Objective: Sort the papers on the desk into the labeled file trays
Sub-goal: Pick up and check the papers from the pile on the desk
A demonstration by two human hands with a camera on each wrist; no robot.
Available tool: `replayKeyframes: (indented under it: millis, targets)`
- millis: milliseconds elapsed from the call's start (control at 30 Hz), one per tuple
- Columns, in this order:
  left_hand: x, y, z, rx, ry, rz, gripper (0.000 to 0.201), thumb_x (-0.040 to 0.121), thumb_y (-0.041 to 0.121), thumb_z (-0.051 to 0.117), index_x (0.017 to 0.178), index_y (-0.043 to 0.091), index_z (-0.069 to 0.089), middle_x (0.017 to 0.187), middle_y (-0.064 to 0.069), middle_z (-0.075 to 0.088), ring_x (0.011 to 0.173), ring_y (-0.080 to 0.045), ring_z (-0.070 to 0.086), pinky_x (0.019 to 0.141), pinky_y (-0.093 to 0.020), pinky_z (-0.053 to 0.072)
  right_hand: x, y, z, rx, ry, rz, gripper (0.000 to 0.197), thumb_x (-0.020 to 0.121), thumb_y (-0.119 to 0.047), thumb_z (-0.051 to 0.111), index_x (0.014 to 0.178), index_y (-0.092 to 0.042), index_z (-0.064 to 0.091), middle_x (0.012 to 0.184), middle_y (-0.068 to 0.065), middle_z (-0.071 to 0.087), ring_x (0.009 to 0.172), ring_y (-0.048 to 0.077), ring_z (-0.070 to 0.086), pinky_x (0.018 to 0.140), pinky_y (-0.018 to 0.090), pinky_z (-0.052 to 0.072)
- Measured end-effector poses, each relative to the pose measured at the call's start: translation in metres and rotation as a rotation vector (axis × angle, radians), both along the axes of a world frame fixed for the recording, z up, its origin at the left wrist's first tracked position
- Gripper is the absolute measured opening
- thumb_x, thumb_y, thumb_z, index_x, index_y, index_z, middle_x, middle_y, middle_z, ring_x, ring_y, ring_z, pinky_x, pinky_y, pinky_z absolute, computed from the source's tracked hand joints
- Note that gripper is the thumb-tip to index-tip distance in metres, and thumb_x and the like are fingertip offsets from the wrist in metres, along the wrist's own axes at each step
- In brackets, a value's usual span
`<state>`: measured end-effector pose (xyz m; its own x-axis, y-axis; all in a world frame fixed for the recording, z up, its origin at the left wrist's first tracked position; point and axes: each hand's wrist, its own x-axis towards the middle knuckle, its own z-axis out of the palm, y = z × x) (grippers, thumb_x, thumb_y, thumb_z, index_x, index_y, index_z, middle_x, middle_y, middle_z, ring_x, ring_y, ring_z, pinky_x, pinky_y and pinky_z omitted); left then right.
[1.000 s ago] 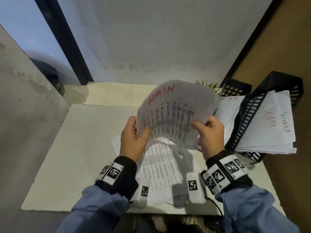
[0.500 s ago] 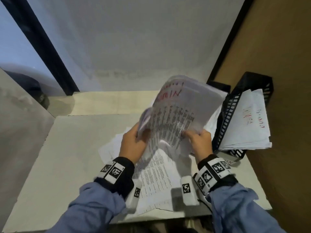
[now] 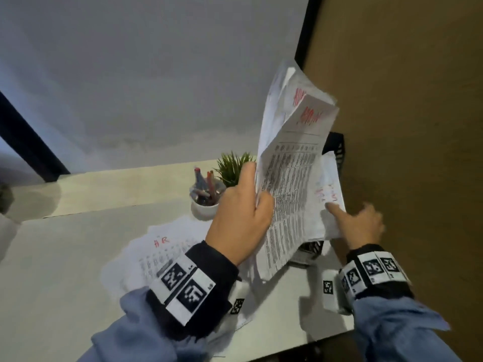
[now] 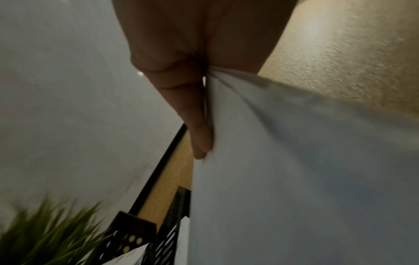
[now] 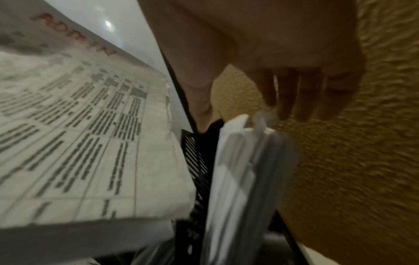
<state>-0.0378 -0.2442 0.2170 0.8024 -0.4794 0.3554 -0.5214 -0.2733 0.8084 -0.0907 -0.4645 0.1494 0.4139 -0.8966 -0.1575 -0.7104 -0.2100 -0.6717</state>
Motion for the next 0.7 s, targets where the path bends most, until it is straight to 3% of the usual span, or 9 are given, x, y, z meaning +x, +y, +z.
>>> replayKeyframes:
  millis: [33,100,167,233,333,467,533,633,700]
  targets:
    - [-0.003,-0.008,-0.001,0.022,-0.026,0.013,0.025,0.090,0.019,0.038,0.114,0.015,0.042,0.079,-0.018,0.064,0.066,-0.033,0.059,0.061,-0.052,0.049,-0.001,-0.005,-0.008,0.094,0.033,0.038,0.069,0.071,-0.043,0.074,0.124,-0.004,0.053,0.129,0.019,0.054,0.116,0.034,0.052,0.099,0.049,0.044]
    - [-0.008,-0.021,0.000,0.054,-0.069,0.048,0.024,0.091,0.015,0.039,0.115,0.015,0.045,0.062,-0.004,0.056,0.051,-0.020,0.052,0.052,-0.043,0.046,-0.004,-0.008,-0.018,0.183,-0.029,0.123,0.040,0.074,-0.026,0.073,0.106,-0.003,0.066,0.110,0.015,0.068,0.091,0.027,0.065,0.083,0.038,0.053]
    - [-0.014,-0.031,0.004,0.084,-0.125,0.088,0.032,0.091,0.012,0.041,0.122,0.017,0.047,0.057,0.007,0.046,0.045,-0.011,0.043,0.047,-0.030,0.036,-0.004,-0.006,-0.018,0.171,-0.094,0.193,0.028,0.079,-0.012,0.065,0.107,-0.005,0.066,0.108,0.012,0.069,0.086,0.022,0.062,0.077,0.029,0.049]
    - [-0.020,-0.039,0.009,0.115,-0.170,0.099,0.045,0.087,0.014,0.039,0.131,0.018,0.045,0.062,0.005,0.051,0.046,-0.012,0.044,0.047,-0.029,0.036,-0.004,-0.004,-0.015,0.176,-0.179,0.268,0.028,0.084,-0.007,0.059,0.112,-0.009,0.063,0.110,0.010,0.068,0.091,0.020,0.061,0.080,0.028,0.047]
    - [-0.024,-0.050,0.012,0.150,-0.213,0.099,0.057,0.081,0.018,0.033,0.138,0.017,0.040,0.076,-0.004,0.063,0.055,-0.022,0.055,0.053,-0.036,0.049,-0.003,-0.001,-0.010,0.169,-0.209,0.375,0.017,0.083,-0.016,0.059,0.099,-0.018,0.064,0.101,0.009,0.069,0.092,0.027,0.065,0.079,0.042,0.055]
    - [-0.025,-0.068,0.002,0.192,-0.285,0.113,0.067,0.076,0.024,0.023,0.140,0.014,0.039,0.082,-0.011,0.067,0.064,-0.030,0.061,0.056,-0.040,0.052,0.004,-0.004,0.006,0.043,-0.150,0.446,0.018,0.086,-0.008,0.055,0.102,-0.002,0.062,0.086,0.016,0.064,0.074,0.026,0.062,0.054,0.023,0.041]
    - [-0.021,-0.081,-0.010,0.220,-0.283,0.115,0.065,0.077,0.020,0.026,0.140,0.014,0.040,0.085,-0.012,0.068,0.067,-0.032,0.062,0.056,-0.038,0.051,0.011,-0.004,0.014,0.016,-0.171,0.439,0.022,0.088,-0.009,0.055,0.106,0.002,0.061,0.096,0.021,0.064,0.082,0.025,0.061,0.062,0.022,0.041]
    - [-0.016,-0.100,-0.035,0.218,-0.224,0.098,0.062,0.078,0.012,0.034,0.140,0.012,0.042,0.093,-0.017,0.069,0.072,-0.037,0.063,0.060,-0.039,0.051,0.011,-0.005,0.024,0.102,-0.002,0.431,0.033,0.094,-0.017,0.049,0.120,0.002,0.056,0.125,0.018,0.057,0.113,0.026,0.055,0.092,0.033,0.041]
    - [-0.011,-0.111,-0.055,0.182,-0.133,0.075,0.065,0.078,0.011,0.029,0.142,0.015,0.038,0.107,-0.019,0.067,0.084,-0.038,0.063,0.072,-0.039,0.053,0.008,-0.005,0.036,0.179,0.066,0.441,0.021,0.096,-0.018,0.044,0.106,-0.011,0.062,0.121,0.013,0.057,0.102,0.017,0.051,0.094,0.031,0.041]
